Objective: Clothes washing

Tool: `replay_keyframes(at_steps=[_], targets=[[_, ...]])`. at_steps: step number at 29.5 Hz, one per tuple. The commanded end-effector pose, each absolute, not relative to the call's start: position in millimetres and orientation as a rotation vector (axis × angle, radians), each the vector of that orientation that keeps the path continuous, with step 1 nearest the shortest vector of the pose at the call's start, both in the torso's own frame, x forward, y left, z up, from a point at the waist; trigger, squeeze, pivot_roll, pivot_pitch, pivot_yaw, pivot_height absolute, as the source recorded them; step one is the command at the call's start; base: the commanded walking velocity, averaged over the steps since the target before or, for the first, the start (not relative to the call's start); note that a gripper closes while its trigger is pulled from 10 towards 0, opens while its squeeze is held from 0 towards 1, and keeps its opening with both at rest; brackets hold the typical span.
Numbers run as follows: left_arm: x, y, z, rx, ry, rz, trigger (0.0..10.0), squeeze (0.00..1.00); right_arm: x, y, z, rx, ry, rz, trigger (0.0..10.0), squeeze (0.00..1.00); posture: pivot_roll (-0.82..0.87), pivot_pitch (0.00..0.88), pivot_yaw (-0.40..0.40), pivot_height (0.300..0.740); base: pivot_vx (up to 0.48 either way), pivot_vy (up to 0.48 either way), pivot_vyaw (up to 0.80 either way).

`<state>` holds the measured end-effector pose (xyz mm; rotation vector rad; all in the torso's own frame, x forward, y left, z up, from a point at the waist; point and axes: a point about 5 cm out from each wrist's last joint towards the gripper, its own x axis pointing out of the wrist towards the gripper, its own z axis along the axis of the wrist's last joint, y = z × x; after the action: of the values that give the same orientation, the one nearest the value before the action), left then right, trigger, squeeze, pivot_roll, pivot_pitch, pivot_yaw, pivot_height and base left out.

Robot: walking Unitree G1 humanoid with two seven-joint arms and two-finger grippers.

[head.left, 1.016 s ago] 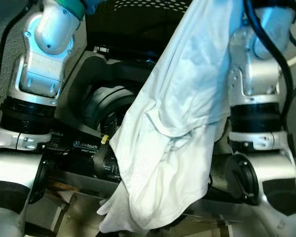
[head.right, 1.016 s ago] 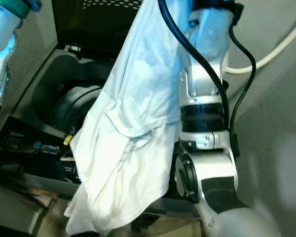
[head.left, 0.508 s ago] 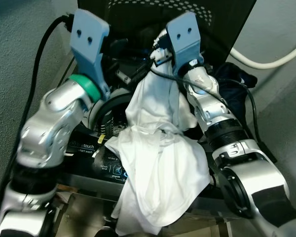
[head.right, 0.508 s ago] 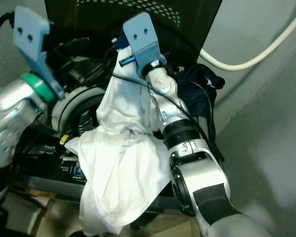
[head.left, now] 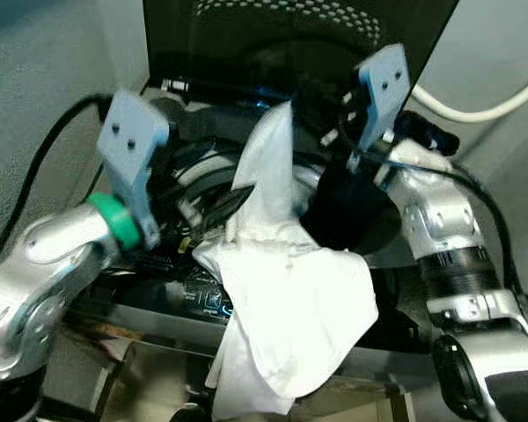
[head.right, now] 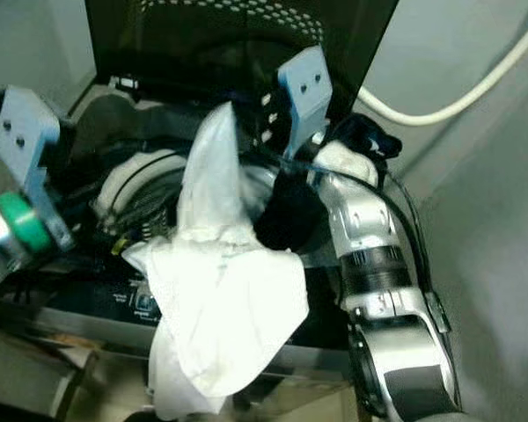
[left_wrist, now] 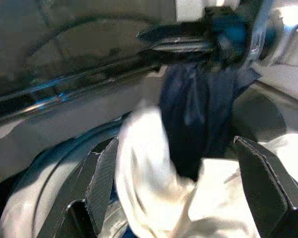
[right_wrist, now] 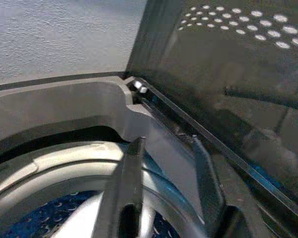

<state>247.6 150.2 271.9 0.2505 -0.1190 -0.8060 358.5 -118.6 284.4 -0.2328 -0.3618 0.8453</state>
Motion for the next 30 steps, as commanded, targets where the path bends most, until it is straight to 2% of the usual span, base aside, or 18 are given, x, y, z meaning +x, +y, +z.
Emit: replay_keyframes(at_steps=[1, 4, 5, 6, 10, 12, 17, 23, 24, 30], targets=[[236.9, 148.6, 270.4, 0.257, -0.099, -0.863, 10.0, 0.0, 348.7, -119.0, 283.8, -0.243, -0.365, 0.935, 10.0, 1.0, 0.11, 0.066, -0.047, 0.74, 0.0, 0.0, 0.0], [219.2, 153.0, 269.0, 0.281, -0.072, -0.93, 10.0, 0.0, 325.4, -118.7, 278.4, -0.256, -0.366, 1.138, 10.0, 1.0, 0.12, 0.073, -0.048, 0.74, 0.0, 0.0, 0.0], [219.2, 153.0, 269.0, 0.281, -0.072, -0.93, 10.0, 0.0, 325.4, -118.7, 278.4, -0.256, -0.366, 1.138, 10.0, 1.0, 0.12, 0.073, -0.048, 0.74, 0.0, 0.0, 0.0], [210.2, 154.7, 266.8, 0.295, -0.05, -0.967, 10.0, 0.0, 311.4, -121.6, 277.0, -0.255, -0.356, 1.253, 10.0, 0.0, 0.12, 0.077, -0.049, 0.74, 0.0, 0.0, 0.0], [203.6, 156.3, 263.1, 0.31, -0.02, -0.995, 10.0, 0.0, 298.5, -124.5, 271.8, -0.27, -0.314, 1.366, 10.0, 0.0, 0.12, 0.085, -0.047, 0.74, 0.0, 0.0, 0.0], [199.2, 157.4, 260.1, 0.33, 0.008, -1.023, 10.0, 0.0, 284.2, -124.2, 252.8, -0.373, -0.212, 1.486, 10.0, 0.0, 0.11, 0.092, -0.044, 0.74, 0.0, 0.0, 0.0], [200.4, 158.3, 260.0, 0.364, 0.027, -1.034, 10.0, 0.0, 267.7, -124.1, 239.6, -0.388, -0.111, 1.619, 10.0, 0.0, 0.11, 0.094, -0.038, 0.74, 0.0, 0.0, 0.0], [201.0, 160.2, 261.0, 0.385, 0.036, -1.039, 10.0, 0.0, 258.7, -127.9, 233.6, -0.4, -0.052, 1.672, 10.0, 0.0, 0.11, 0.098, -0.03, 0.74, 0.0, 0.0, 0.0], [203.7, 164.3, 263.7, 0.414, 0.042, -1.049, 10.0, 0.0, 249.1, -134.9, 221.7, -0.469, 0.036, 1.717, 10.0, 0.0, 0.1, 0.102, -0.021, 0.74, 0.0, 0.0, 0.0], [210.2, 162.5, 272.6, 0.384, -0.001, -1.072, 10.0, 0.0, 250.5, -137.9, 196.5, -0.643, 0.105, 1.67, 10.0, 0.0, 0.1, 0.1, -0.014, 0.74, 0.0, 0.0, 0.0]])
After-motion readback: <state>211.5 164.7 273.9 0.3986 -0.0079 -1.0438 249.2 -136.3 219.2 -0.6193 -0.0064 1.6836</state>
